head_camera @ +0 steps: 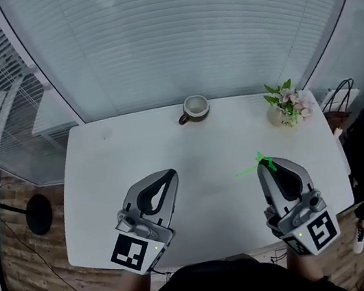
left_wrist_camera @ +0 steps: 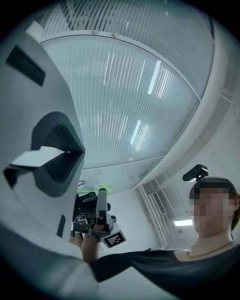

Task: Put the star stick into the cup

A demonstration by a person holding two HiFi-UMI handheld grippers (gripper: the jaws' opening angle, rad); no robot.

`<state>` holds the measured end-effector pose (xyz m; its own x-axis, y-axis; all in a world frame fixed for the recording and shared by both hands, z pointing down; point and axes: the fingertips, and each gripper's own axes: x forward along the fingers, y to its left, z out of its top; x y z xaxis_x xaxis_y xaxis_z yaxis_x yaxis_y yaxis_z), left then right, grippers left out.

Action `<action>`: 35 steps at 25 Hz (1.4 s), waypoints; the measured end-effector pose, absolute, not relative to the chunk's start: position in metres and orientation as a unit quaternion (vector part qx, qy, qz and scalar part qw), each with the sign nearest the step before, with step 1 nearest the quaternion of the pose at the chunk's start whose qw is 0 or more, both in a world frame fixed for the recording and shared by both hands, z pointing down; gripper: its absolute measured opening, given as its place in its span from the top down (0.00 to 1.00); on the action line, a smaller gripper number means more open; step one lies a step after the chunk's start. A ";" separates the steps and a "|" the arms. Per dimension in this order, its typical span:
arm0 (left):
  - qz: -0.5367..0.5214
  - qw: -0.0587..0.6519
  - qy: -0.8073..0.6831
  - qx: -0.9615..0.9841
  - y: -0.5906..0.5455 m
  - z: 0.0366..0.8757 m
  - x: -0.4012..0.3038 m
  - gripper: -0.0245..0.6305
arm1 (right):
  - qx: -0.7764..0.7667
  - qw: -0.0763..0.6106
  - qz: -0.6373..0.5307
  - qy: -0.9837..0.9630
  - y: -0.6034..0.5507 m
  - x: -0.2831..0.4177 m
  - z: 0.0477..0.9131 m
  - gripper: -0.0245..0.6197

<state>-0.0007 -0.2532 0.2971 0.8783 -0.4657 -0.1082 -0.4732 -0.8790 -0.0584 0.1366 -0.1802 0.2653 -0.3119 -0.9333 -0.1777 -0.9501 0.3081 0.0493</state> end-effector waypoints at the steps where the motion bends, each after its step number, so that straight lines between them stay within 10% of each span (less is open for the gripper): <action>1: 0.044 0.040 0.241 -0.969 -0.256 0.299 0.000 0.94 | -0.584 0.058 0.070 0.807 -0.183 0.137 0.266 0.93; 35: 0.025 0.021 0.319 -0.947 -0.285 0.314 0.020 0.94 | -0.486 0.038 0.114 0.866 -0.283 0.171 0.253 0.93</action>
